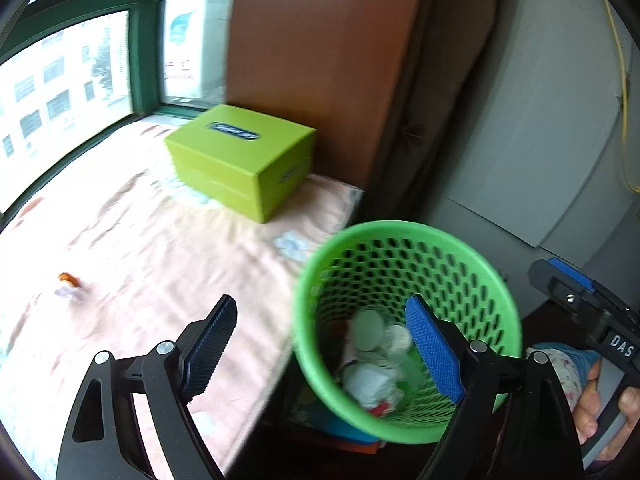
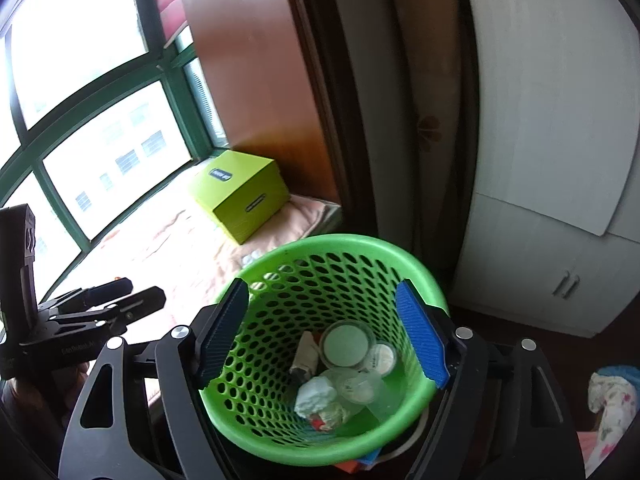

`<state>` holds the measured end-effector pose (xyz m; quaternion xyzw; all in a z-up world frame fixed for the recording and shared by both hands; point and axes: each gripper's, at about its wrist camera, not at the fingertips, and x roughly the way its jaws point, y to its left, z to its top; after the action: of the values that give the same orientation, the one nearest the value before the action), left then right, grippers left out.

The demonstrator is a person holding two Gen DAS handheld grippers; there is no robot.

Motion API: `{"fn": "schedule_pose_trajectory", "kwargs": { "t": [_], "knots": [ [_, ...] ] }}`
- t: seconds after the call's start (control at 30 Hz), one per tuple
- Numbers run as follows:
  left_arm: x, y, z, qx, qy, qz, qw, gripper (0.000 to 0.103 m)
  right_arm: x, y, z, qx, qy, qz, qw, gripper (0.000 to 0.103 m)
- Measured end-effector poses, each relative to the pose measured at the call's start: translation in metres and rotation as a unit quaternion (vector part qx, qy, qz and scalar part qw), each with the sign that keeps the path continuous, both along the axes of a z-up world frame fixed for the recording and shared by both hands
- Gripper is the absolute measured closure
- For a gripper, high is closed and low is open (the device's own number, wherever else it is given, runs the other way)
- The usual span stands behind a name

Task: Collect trash
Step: 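Move both tools back over the bench toward the clear cup and orange peel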

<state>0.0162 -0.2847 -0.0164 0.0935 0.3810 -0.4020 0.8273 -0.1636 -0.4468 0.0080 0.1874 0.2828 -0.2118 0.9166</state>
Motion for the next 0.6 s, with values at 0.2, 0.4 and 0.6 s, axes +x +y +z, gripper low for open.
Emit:
{"fn": "schedule_pose_trajectory", "kwargs": {
  "t": [0.2,0.4,0.6],
  "knots": [
    [0.026,0.042,0.002,0.004,-0.003,0.057,0.9983,0.019,0.022,0.018,-0.001,-0.004,0.007,0.033,0.999,0.024],
    [0.051,0.088,0.002,0.004,-0.004,0.114,0.9935,0.018,0.050,0.041,-0.003,-0.007,0.014,0.073,0.997,0.023],
    [0.073,0.137,0.000,0.005,-0.001,0.168,0.9858,0.018,0.082,0.071,-0.010,-0.008,0.026,0.120,0.992,0.023]
  ]
}}
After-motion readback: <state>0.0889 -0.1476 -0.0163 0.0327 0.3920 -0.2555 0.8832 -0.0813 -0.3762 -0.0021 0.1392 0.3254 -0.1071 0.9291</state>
